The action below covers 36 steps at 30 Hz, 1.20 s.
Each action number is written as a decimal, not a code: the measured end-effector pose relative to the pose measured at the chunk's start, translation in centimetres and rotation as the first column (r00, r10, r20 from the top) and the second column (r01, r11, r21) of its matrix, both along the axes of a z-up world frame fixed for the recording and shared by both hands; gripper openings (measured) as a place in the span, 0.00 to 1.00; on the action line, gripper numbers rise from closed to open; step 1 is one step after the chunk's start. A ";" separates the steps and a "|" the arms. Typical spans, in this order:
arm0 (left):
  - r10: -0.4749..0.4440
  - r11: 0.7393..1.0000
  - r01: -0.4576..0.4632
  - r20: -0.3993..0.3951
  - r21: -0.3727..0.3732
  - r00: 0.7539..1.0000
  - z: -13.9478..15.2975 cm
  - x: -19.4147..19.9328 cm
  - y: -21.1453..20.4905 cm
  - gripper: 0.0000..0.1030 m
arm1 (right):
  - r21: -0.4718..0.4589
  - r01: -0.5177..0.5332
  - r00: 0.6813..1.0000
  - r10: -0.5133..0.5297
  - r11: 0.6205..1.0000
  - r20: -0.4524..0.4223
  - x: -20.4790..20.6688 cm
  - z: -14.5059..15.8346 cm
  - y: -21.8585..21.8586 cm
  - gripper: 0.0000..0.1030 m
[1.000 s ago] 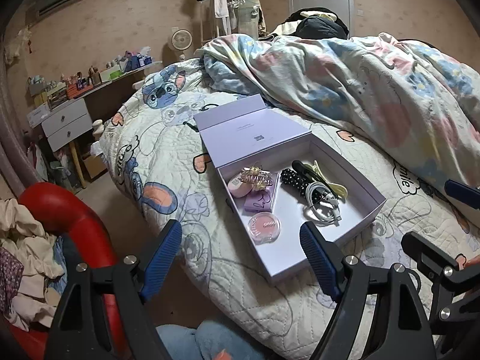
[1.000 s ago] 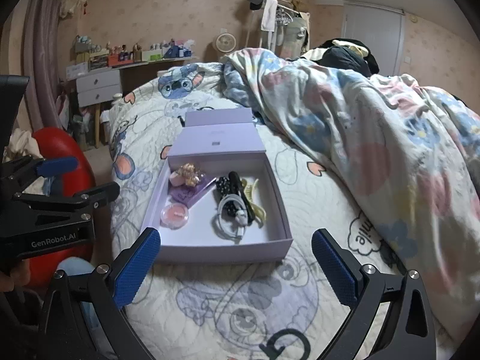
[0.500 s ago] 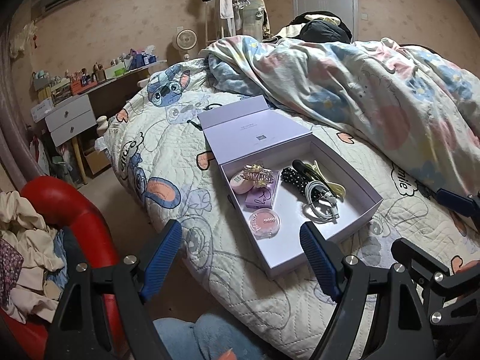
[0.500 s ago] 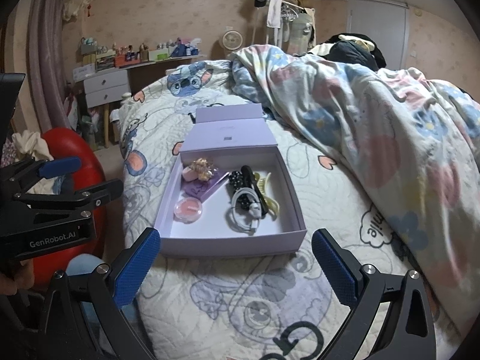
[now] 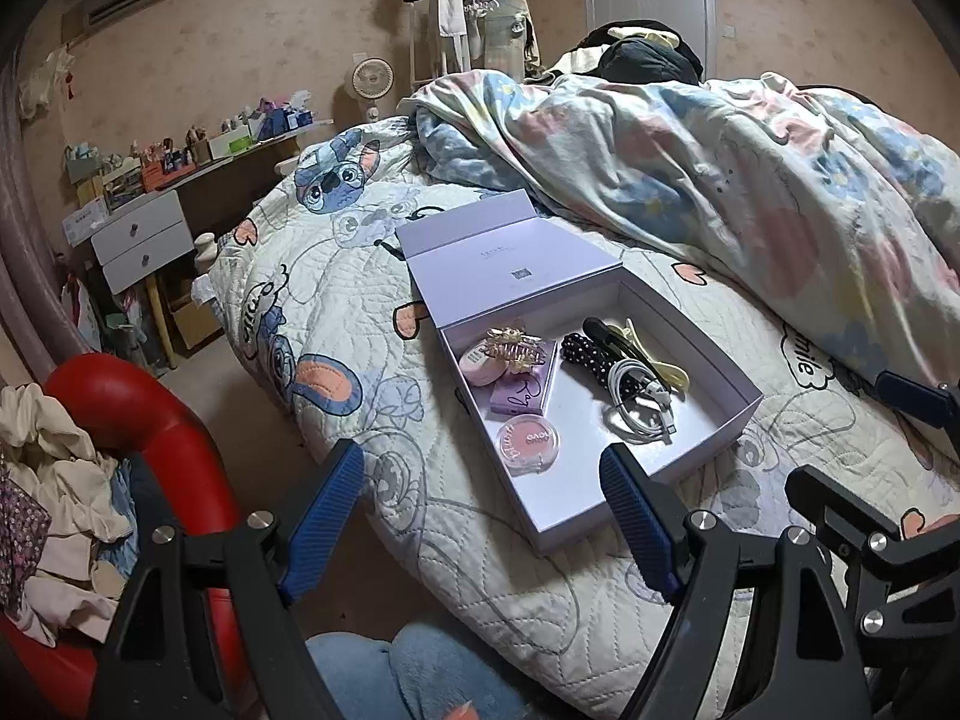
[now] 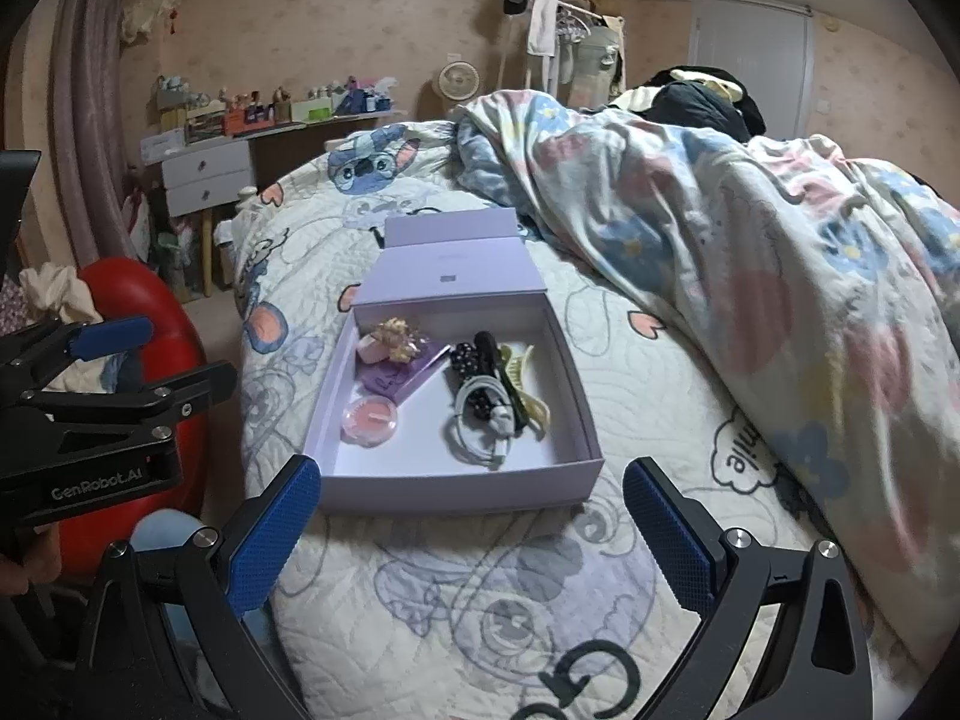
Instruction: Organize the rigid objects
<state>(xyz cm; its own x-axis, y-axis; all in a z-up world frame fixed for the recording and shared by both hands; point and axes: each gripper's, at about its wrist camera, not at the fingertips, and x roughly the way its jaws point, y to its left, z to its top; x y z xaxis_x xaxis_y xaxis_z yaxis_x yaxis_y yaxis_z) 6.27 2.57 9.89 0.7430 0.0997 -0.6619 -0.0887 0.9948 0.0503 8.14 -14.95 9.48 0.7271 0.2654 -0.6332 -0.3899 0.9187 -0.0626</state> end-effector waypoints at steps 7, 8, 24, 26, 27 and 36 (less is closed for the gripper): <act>-0.015 1.000 0.015 -0.008 0.005 1.000 0.0 -0.2 -0.2 0.79 | -0.008 0.008 1.000 -0.008 1.000 -0.001 0.0 0.0 -0.3 0.99; -0.015 1.000 0.015 -0.009 0.005 1.000 0.0 -0.2 -0.2 0.79 | -0.010 0.009 1.000 -0.009 1.000 0.000 0.0 0.0 -0.4 0.99; -0.023 1.000 0.023 -0.003 -0.004 1.000 0.3 -0.5 -0.2 0.79 | -0.008 0.015 1.000 -0.015 1.000 -0.005 -0.1 0.0 -0.6 0.99; -0.023 1.000 0.023 -0.003 -0.007 1.000 0.4 -0.5 -0.1 0.79 | -0.009 0.014 1.000 -0.014 1.000 -0.005 -0.2 0.0 -0.6 0.99; -0.023 1.000 0.023 -0.003 -0.008 1.000 0.5 -0.6 -0.1 0.79 | -0.009 0.013 1.000 -0.013 1.000 -0.005 -0.2 0.0 -0.6 0.99; -0.024 1.000 0.024 -0.006 -0.009 1.000 0.4 -0.5 -0.1 0.79 | -0.009 0.010 1.000 -0.010 1.000 -0.005 -0.3 0.0 -0.4 0.99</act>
<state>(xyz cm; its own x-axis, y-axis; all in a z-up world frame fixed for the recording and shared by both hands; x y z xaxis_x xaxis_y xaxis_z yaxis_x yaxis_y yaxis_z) 5.73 2.51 10.34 0.7407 0.0754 -0.6676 -0.0641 0.9971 0.0414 7.83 -15.34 9.49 0.7267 0.2525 -0.6389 -0.3811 0.9220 -0.0690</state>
